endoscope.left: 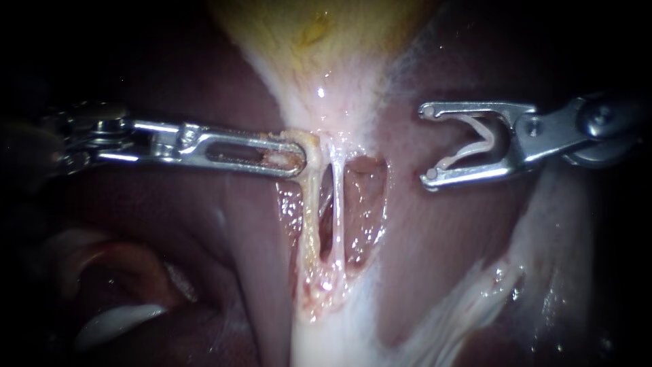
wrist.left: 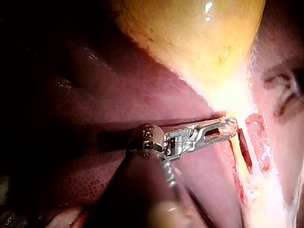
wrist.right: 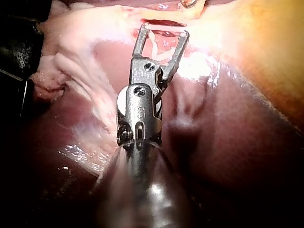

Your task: Clipping first clip left tube

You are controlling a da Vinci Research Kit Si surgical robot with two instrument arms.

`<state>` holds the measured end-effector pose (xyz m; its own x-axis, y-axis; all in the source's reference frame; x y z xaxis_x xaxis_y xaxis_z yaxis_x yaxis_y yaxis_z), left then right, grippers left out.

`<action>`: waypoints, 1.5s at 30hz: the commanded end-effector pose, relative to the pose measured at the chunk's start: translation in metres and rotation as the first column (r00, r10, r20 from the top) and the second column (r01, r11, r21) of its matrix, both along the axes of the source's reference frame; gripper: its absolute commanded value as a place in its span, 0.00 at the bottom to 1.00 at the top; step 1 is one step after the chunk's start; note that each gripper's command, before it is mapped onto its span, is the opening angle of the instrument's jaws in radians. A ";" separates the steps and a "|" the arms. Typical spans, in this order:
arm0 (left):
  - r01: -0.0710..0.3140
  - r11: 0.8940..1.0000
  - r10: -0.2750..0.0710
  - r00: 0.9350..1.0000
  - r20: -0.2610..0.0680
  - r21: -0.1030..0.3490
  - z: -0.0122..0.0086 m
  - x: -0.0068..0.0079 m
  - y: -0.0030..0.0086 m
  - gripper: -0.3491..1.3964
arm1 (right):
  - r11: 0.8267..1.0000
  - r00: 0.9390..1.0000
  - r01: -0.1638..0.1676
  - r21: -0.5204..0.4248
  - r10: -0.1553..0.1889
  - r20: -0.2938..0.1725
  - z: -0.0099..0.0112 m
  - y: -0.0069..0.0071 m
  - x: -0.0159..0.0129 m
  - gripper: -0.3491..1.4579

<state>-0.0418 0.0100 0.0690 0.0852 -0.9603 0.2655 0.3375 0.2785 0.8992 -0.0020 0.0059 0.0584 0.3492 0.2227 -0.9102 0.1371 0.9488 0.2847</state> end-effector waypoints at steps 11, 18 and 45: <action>-0.004 1.000 0.004 1.000 0.004 0.005 -0.0006 0.0006 0.0004 0.00 | 1.000 1.000 0.000 0.000 0.000 -0.001 0.0000 0.0000 0.0000 0.45; 0.002 1.000 -0.002 1.000 0.000 0.015 -0.0035 0.0030 0.0014 0.00 | 1.000 1.000 0.000 0.000 0.000 -0.001 0.0000 0.0000 0.0000 0.45; 0.030 0.999 -0.030 1.000 0.003 0.018 -0.0075 0.0058 0.0009 0.00 | 0.998 1.000 -0.021 0.052 0.021 0.013 0.0019 -0.0026 0.0030 0.46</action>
